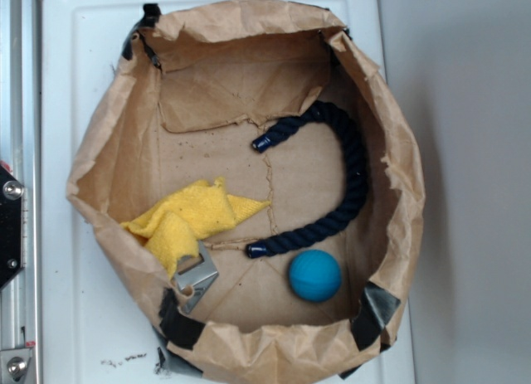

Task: Grab the blue rope.

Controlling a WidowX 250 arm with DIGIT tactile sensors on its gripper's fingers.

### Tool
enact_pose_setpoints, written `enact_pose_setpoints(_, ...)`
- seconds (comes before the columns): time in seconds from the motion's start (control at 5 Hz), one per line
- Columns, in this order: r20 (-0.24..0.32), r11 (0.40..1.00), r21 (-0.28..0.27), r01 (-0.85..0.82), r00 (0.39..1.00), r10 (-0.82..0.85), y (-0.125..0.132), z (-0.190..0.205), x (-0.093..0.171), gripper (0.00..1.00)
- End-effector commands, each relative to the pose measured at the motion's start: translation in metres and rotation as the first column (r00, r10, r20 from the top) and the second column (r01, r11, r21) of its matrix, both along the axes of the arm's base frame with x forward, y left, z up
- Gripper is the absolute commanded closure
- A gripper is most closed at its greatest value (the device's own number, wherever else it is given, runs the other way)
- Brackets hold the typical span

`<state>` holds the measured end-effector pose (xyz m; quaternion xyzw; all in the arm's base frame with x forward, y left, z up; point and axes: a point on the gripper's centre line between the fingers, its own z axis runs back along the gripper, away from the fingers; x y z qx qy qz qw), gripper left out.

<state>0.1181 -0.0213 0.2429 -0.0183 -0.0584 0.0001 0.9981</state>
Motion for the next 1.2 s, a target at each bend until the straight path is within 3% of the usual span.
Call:
enact_pose_setpoints(0.0,0.000,1.000,0.000,0.000,1.000,0.000,0.000,0.000,0.000,0.00)
enact_pose_setpoints(0.2,0.018,0.997,-0.046,-0.056,0.998,0.057,-0.002,-0.001,0.041,0.00)
enact_pose_setpoints(0.8,0.082,0.978,-0.163,-0.129,0.986,0.144,0.037,-0.043,0.122,0.00)
enact_pose_setpoints(1.0,0.095,0.966,-0.201,-0.165,0.978,0.187,0.039,-0.062,0.148,0.00)
